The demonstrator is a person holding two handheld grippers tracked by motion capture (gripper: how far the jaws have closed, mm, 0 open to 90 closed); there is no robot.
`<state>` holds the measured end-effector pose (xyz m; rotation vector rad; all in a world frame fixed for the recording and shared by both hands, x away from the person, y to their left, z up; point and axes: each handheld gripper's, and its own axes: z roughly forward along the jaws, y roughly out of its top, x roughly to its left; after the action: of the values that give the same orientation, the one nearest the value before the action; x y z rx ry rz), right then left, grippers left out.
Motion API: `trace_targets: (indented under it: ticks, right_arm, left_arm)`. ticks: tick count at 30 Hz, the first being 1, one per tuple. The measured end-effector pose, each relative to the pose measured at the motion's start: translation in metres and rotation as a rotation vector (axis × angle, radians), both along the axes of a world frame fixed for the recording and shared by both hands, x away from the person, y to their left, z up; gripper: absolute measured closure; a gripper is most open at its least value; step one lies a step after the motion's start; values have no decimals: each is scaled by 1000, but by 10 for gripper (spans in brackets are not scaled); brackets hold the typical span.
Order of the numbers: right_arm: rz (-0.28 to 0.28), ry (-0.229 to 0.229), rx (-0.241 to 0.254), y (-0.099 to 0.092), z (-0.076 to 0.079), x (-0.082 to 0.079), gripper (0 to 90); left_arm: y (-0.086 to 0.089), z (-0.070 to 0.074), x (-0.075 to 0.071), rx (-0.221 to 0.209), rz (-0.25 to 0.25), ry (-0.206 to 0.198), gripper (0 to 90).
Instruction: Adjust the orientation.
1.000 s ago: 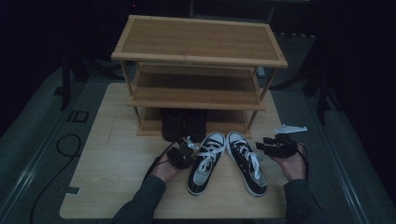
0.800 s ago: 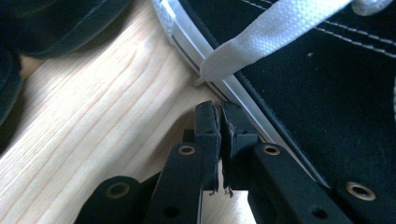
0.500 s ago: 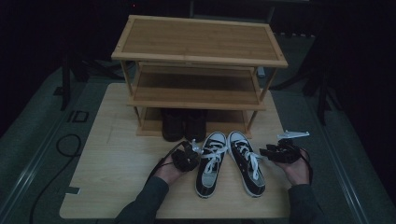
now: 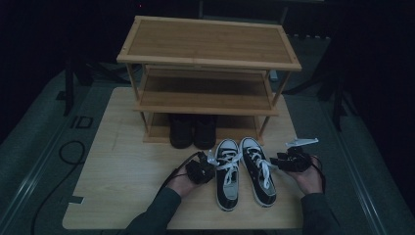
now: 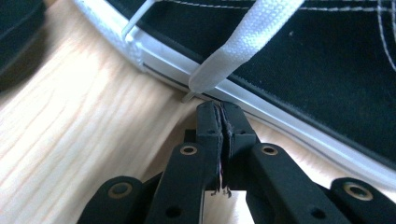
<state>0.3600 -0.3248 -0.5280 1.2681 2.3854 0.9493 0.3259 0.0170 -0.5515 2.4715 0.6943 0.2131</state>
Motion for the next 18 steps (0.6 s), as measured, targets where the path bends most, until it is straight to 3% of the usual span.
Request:
trace_targets:
  ticks: [5,8,18]
  right_arm:
    - [-5,-6,-10,0,0,0,581]
    - [1,-5,-26,-1,0,-1,609]
    - [10,-4,-48,-5,1,-4,624]
  left_arm:
    - [-11,-1,-5,-14,-30,8,870]
    - [-20,-1,-7,-25,-53,34,868]
    - [-23,0,-7,-12,-63,36,887]
